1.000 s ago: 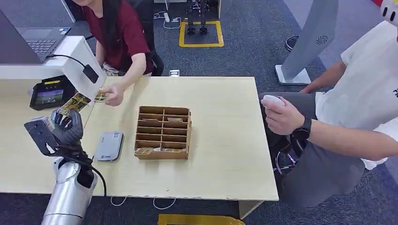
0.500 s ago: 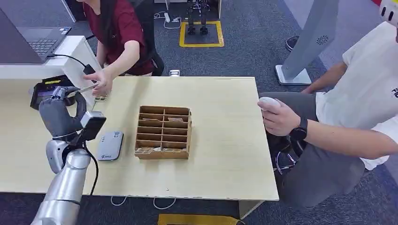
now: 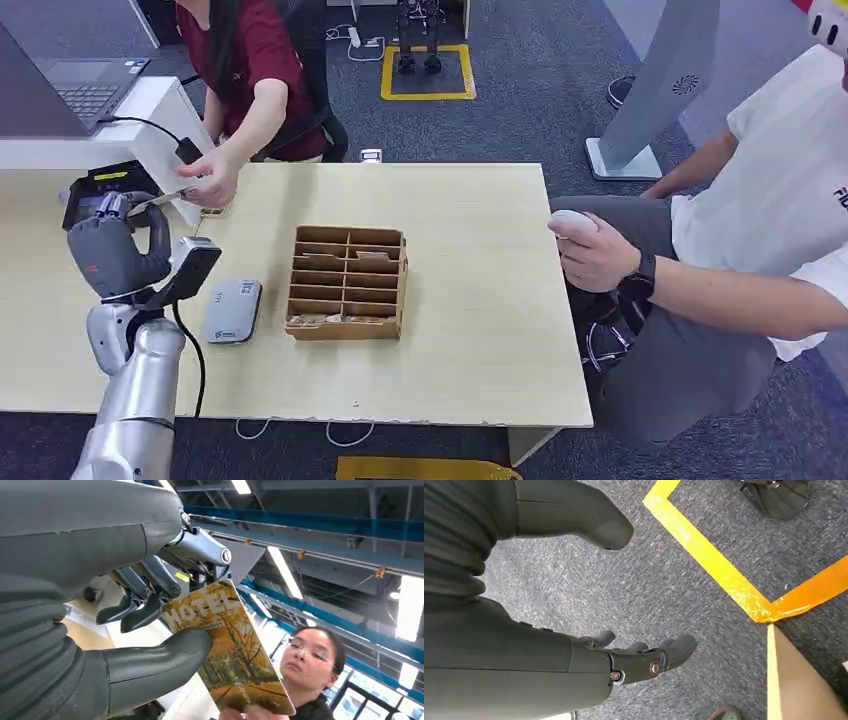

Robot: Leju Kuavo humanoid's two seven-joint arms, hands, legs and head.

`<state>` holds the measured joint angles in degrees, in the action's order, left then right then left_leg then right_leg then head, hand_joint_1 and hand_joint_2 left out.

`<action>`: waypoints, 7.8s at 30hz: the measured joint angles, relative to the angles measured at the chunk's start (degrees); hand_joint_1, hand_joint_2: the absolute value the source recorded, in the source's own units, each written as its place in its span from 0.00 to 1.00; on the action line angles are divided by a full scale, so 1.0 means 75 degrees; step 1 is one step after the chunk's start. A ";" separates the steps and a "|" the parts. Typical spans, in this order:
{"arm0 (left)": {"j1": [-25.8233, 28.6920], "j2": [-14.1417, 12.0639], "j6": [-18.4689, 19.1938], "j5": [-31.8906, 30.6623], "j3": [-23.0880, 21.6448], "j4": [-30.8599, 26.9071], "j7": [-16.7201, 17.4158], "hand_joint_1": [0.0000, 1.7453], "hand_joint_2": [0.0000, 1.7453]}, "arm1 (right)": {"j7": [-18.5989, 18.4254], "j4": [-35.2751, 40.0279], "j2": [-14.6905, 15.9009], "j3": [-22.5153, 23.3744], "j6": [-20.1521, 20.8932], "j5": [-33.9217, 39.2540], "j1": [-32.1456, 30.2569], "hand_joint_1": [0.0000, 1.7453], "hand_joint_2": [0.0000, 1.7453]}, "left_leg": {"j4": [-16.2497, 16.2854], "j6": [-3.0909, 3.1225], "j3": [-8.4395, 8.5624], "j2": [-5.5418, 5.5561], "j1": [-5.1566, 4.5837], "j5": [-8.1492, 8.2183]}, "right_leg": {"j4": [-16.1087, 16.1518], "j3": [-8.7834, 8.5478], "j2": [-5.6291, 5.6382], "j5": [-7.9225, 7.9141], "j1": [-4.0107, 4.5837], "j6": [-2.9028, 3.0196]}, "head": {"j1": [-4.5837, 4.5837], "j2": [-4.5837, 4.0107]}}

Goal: Pass the card to the sensor for recognition and then transmit it.

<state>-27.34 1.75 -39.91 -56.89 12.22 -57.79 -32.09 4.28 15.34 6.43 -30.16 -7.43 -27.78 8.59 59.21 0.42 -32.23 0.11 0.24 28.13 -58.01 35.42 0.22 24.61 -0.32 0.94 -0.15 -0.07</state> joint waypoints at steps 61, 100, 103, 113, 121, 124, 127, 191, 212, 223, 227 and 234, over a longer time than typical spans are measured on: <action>0.4040 -0.2276 0.0843 -0.1247 -0.5715 -0.3891 0.2771 0.00 1.00 | -0.0137 -0.0221 0.0102 0.0944 -0.0268 0.0399 -0.0530 0.00 1.00 | -0.0004 0.0004 -0.0036 -0.0009 -0.0001 0.0021 | 0.0006 0.0031 0.0003 0.0009 -0.0001 0.0001 | -0.0003 0.0000; 0.2686 -0.1238 0.0915 -0.1824 -0.5616 -0.1728 0.3806 0.00 1.00 | -0.0160 -0.0160 -0.0020 0.0997 -0.0224 0.0055 -0.0474 0.00 1.00 | -0.0001 0.0003 -0.0038 -0.0006 -0.0002 0.0018 | 0.0006 0.0031 0.0001 0.0004 -0.0002 -0.0005 | -0.0003 0.0000; 0.2485 -0.1116 0.0912 -0.1752 -0.5622 -0.1464 0.3806 0.00 1.00 | -0.0160 -0.0131 -0.0020 0.0991 -0.0207 0.0041 -0.0464 0.00 1.00 | -0.0001 0.0002 -0.0038 -0.0006 -0.0002 0.0017 | 0.0006 0.0031 0.0001 0.0004 -0.0001 -0.0005 | 0.0000 0.0000; 0.2052 -0.0880 0.0915 -0.1705 -0.5645 -0.0591 0.3797 0.00 1.00 | -0.0297 -0.0105 -0.0026 0.0991 -0.0122 -0.0006 -0.0391 0.00 1.00 | -0.0002 0.0002 -0.0038 -0.0007 -0.0001 0.0017 | 0.0006 0.0031 0.0002 0.0004 -0.0001 -0.0005 | 0.0000 0.0000; 0.1979 -0.0819 0.0857 -0.1606 -0.5692 0.0061 0.3763 0.00 1.00 | -0.0318 -0.0096 -0.0029 0.0991 -0.0096 -0.0026 -0.0346 0.00 1.00 | -0.0002 0.0002 -0.0038 -0.0008 -0.0001 0.0017 | 0.0006 0.0031 0.0002 0.0004 -0.0001 -0.0005 | -0.0003 0.0000; 0.1973 -0.0822 0.0842 -0.1594 -0.5695 0.0174 0.3719 0.00 1.00 | -0.0303 -0.0079 -0.0032 0.0991 -0.0105 -0.0041 -0.0343 0.00 1.00 | -0.0002 0.0002 -0.0038 -0.0007 -0.0001 0.0017 | 0.0006 0.0031 0.0001 0.0004 -0.0001 -0.0005 | -0.0003 0.0000; 0.1953 -0.0822 0.0781 -0.1591 -0.5697 0.0283 0.3719 0.00 1.00 | -0.0274 -0.0061 -0.0032 0.0991 -0.0119 -0.0052 -0.0343 0.00 1.00 | -0.0002 0.0002 -0.0038 -0.0007 -0.0001 0.0017 | 0.0006 0.0031 0.0002 0.0004 -0.0001 -0.0005 | 0.0000 0.0000; 0.2678 -0.2981 0.1469 0.0216 -0.3395 -0.6225 0.3110 1.00 1.00 | 0.0551 -0.0373 0.0000 0.1384 -0.0915 0.0134 -0.1240 0.00 1.00 | -0.0001 0.0007 -0.0044 -0.0002 -0.0002 0.0005 | 0.0006 0.0035 0.0000 0.0000 -0.0001 -0.0009 | -0.0009 0.0000; 0.1287 -0.2416 0.1562 -0.1236 -0.3398 -0.3514 0.4141 1.00 1.00 | 0.0551 -0.0507 0.0003 0.1384 -0.0877 0.0020 -0.1147 0.00 1.00 | 0.0001 -0.0003 -0.0042 -0.0007 -0.0002 -0.0008 | 0.0006 0.0040 0.0005 -0.0017 -0.0001 0.0009 | -0.0003 0.0000; 0.1184 -0.2285 0.1527 -0.1002 -0.3398 -0.3101 0.4135 0.00 1.00 | 0.0533 -0.0516 0.0058 0.1375 -0.0653 -0.0026 -0.1123 0.00 1.00 | 0.0001 -0.0003 -0.0050 -0.0010 -0.0002 -0.0007 | 0.0006 0.0050 0.0009 -0.0016 -0.0001 0.0009 | -0.0003 0.0000; 0.1174 -0.2224 0.1256 -0.1005 -0.3398 -0.3022 0.4115 0.00 1.00 | 0.0533 -0.0516 0.0064 0.1375 -0.0679 0.0006 -0.1080 0.00 1.00 | 0.0000 -0.0003 -0.0054 -0.0010 -0.0001 -0.0007 | 0.0006 0.0050 0.0008 -0.0016 -0.0001 0.0009 | -0.0003 0.0000; 0.1347 -0.2203 0.0665 -0.0898 -0.3308 -0.3011 0.4121 0.00 1.00 | 0.0455 -0.0513 0.0064 0.1375 -0.0653 0.0047 -0.1043 0.00 1.00 | 0.0000 -0.0004 -0.0058 -0.0009 0.0000 -0.0008 | 0.0005 0.0049 0.0005 -0.0017 -0.0001 0.0009 | -0.0003 0.0000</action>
<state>-17.24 -14.78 -34.92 -63.63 -12.59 -80.37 -1.18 7.69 11.50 6.91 -19.85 -12.33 -27.43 0.77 59.21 0.39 -32.66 0.05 0.24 28.07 -57.97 35.79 0.25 24.48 -0.33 1.01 -0.17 -0.07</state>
